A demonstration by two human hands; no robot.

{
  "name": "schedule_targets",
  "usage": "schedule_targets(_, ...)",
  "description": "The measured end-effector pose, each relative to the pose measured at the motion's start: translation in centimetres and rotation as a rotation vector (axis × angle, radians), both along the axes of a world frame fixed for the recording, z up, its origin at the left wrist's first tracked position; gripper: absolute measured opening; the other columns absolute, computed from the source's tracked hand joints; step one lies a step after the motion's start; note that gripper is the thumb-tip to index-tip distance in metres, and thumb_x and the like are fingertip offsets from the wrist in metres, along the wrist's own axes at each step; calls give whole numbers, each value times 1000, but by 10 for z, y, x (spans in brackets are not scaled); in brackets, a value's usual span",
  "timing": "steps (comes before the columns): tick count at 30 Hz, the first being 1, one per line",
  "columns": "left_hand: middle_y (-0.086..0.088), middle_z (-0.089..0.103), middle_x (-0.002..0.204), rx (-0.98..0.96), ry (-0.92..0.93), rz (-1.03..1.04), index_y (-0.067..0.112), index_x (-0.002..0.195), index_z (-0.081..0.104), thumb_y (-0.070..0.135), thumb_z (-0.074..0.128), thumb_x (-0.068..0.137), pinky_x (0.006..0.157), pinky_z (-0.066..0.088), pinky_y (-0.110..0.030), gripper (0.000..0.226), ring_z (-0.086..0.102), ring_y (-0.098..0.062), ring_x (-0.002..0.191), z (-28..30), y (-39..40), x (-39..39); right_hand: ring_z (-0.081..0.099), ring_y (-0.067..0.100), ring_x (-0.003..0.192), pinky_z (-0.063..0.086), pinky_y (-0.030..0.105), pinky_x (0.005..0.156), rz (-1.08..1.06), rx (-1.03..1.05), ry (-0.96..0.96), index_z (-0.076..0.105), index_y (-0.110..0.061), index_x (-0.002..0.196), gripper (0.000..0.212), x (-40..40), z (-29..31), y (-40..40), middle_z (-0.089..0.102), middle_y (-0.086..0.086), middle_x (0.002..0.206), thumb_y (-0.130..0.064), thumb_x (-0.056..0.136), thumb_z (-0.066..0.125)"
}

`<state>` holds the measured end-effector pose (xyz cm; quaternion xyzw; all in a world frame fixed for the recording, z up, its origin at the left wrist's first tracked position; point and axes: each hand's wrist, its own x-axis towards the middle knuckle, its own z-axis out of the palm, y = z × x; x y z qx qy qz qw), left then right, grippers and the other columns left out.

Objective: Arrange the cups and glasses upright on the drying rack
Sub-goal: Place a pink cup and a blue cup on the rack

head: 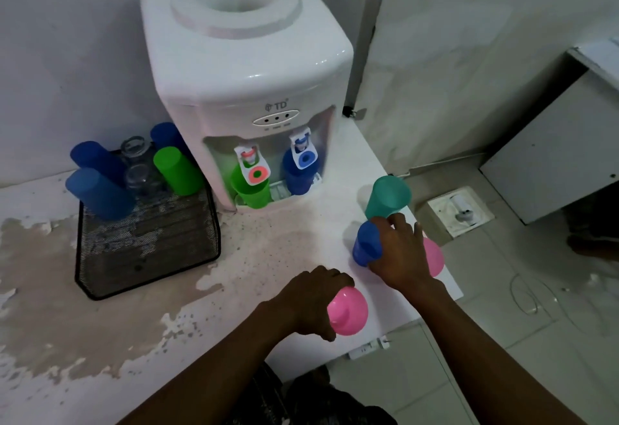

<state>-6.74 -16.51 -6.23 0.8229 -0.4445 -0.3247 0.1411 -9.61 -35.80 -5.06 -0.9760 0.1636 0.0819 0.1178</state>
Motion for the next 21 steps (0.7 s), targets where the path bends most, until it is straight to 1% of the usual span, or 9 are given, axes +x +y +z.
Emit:
schedule_targets(4, 2, 50, 134, -93, 68, 140, 24, 135, 41, 30, 83, 63, 95, 45, -34, 84, 48, -20, 118, -3, 16, 1, 48, 32, 117, 25, 48, 115, -8, -5, 12, 43, -12, 133, 75, 5, -2, 1, 45, 13, 126, -30, 68, 77)
schedule_targets(6, 3, 50, 131, -157, 112, 257, 24, 132, 42, 32, 84, 61, 90, 46, -30, 83, 48, -18, 115, -1, 29, 6, 50, 30, 106, 36, 42, 105, -20, 12, 17, 51, -9, 122, 71, 5, -1, 3, 46, 13, 118, -35, 63, 81)
schedule_targets(8, 3, 52, 124, -235, 152, 400, 24, 126, 45, 33, 86, 58, 79, 46, -23, 80, 50, -16, 107, 4, 45, 13, 50, 30, 94, 45, 37, 90, -51, 80, -14, 57, -8, 112, 70, 6, 0, 11, 46, 13, 112, -33, 53, 84)
schedule_targets(10, 4, 54, 116, -308, 175, 559, 24, 118, 48, 32, 87, 54, 70, 43, -16, 76, 52, -14, 100, 9, 65, 23, 53, 32, 92, 50, 37, 83, -56, 181, -60, 57, -7, 115, 77, 8, 1, 26, 45, 13, 111, -29, 47, 85)
schedule_targets(12, 4, 57, 113, -360, 197, 718, 24, 116, 50, 31, 87, 51, 71, 46, -18, 75, 55, -14, 99, 11, 95, 35, 56, 33, 97, 50, 35, 81, -29, 297, -97, 51, -8, 124, 86, 18, 2, 54, 48, 12, 116, -25, 47, 85)
schedule_targets(16, 0, 57, 122, -440, 308, 980, 26, 121, 51, 37, 83, 46, 91, 52, -40, 82, 57, -20, 108, 14, 142, 55, 57, 22, 99, 45, 27, 80, -2, 488, -159, 49, -14, 129, 90, 37, 5, 107, 54, 3, 114, -28, 49, 88)
schedule_targets(17, -2, 57, 122, -482, 343, 1053, 27, 121, 50, 33, 83, 49, 90, 52, -41, 80, 57, -21, 108, 16, 154, 59, 56, 18, 97, 44, 23, 79, 3, 521, -176, 49, -15, 130, 90, 43, 6, 122, 52, 1, 112, -29, 49, 88)
schedule_targets(19, -3, 57, 121, -577, 408, 1194, 27, 124, 48, 23, 82, 61, 83, 51, -36, 71, 58, -19, 104, 17, 176, 66, 53, 15, 95, 40, 11, 73, 9, 614, -198, 49, -16, 132, 91, 55, 9, 153, 48, -1, 110, -31, 48, 82)
schedule_targets(21, -4, 54, 121, -668, 470, 1349, 24, 130, 45, 22, 77, 72, 77, 49, -33, 67, 56, -16, 100, 19, 199, 73, 52, 14, 97, 36, 5, 72, 8, 718, -208, 47, -15, 135, 91, 68, 11, 184, 48, 1, 112, -32, 50, 73)
